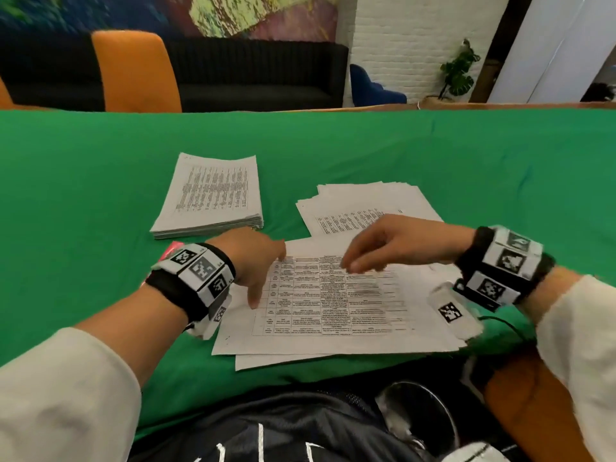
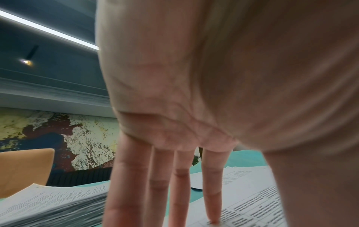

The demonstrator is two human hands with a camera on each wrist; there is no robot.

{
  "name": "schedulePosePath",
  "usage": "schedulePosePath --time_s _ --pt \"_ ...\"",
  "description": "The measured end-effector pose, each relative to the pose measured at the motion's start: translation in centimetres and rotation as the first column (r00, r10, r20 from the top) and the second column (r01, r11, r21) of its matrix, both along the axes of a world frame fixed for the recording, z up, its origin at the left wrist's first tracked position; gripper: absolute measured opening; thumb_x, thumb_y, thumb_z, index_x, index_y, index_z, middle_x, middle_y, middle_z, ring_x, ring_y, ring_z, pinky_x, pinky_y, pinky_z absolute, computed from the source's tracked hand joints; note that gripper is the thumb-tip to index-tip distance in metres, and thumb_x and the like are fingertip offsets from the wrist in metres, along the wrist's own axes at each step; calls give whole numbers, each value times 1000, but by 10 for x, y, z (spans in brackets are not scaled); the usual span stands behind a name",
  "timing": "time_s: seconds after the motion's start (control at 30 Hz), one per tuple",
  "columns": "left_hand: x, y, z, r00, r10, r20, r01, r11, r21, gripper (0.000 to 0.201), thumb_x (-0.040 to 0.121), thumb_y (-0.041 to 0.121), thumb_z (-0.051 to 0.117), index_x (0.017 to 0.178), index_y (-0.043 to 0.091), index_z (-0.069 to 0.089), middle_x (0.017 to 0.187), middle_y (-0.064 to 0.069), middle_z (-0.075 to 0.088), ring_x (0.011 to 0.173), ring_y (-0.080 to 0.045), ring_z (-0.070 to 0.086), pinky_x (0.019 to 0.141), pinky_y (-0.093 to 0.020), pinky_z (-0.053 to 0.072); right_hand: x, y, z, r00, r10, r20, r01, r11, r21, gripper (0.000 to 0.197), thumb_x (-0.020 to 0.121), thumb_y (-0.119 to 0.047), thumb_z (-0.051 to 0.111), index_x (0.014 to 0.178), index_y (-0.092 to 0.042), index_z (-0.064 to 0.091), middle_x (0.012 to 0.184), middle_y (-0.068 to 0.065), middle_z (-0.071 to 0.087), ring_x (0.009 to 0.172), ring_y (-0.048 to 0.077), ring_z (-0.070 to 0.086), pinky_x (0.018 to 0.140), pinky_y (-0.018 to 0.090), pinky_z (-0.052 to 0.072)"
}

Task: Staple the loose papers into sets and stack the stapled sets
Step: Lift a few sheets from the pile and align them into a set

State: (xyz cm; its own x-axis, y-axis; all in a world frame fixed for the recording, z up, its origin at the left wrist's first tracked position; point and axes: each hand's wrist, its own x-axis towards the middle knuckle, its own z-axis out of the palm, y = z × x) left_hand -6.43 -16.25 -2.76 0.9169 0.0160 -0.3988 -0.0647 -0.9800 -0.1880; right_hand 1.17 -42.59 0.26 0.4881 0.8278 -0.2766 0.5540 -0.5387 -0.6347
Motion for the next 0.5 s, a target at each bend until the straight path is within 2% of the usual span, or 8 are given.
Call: schedulePosePath --time_s 0.03,0.1,0.13,0.2,0.27,0.33,0.4,0.5 --pt "-1 1 0 1000 -9 4 9 1000 7 101 65 41 97 150 34 43 139 2 61 124 -28 58 100 -40 50 14 16 -5 992 -33 122 35 999 -21 42 91 -48 75 127 -27 72 120 -10 75 107 10 70 101 37 54" --pt "-1 2 1 1000 -24 7 24 1000 10 98 66 43 96 149 33 45 138 3 61 123 -27 58 98 -38 49 39 47 -19 958 -52 282 97 984 -148 64 85 -55 78 142 -30 60 141 -9 63 125 14 61 109 38 47" --pt "0 2 1 1000 -27 10 27 1000 7 97 67 43 96 149 33 46 137 3 62 122 -27 58 97 -37 49 48 61 -26 945 -34 326 116 965 -236 75 83 -57 80 147 -29 53 149 -6 56 131 18 56 111 39 43" --pt "1 3 1 999 -32 11 32 999 3 96 68 42 96 149 33 46 135 2 62 122 -27 58 95 -36 48 58 85 -36 925 9 380 136 925 -354 86 80 -60 82 151 -25 49 154 -1 49 136 23 50 113 42 41" --pt "3 5 1 999 -41 12 41 999 6 95 68 42 96 148 33 46 134 1 63 121 -27 58 93 -36 48 63 101 -38 901 45 432 141 911 -388 87 78 -60 83 149 -21 52 150 1 52 133 24 51 110 41 43" --pt "4 7 0 999 -49 11 49 999 0 95 66 43 96 147 33 47 131 1 64 117 -27 59 89 -36 48 64 112 -36 882 94 461 135 888 -439 85 78 -58 84 147 -18 53 143 2 56 124 24 53 102 38 45" --pt "4 8 -1 998 -53 18 53 998 -15 95 65 44 96 146 33 48 129 0 64 116 -27 59 86 -35 46 65 116 -34 889 93 449 145 872 -468 84 76 -55 87 144 -20 52 135 2 59 112 23 53 95 36 45" --pt "2 10 -1 997 -61 37 63 997 -45 94 66 44 96 146 35 49 130 1 63 116 -26 58 85 -33 44 66 120 -32 904 63 423 165 861 -482 83 72 -54 90 139 -23 53 126 -1 60 106 21 53 90 36 45"
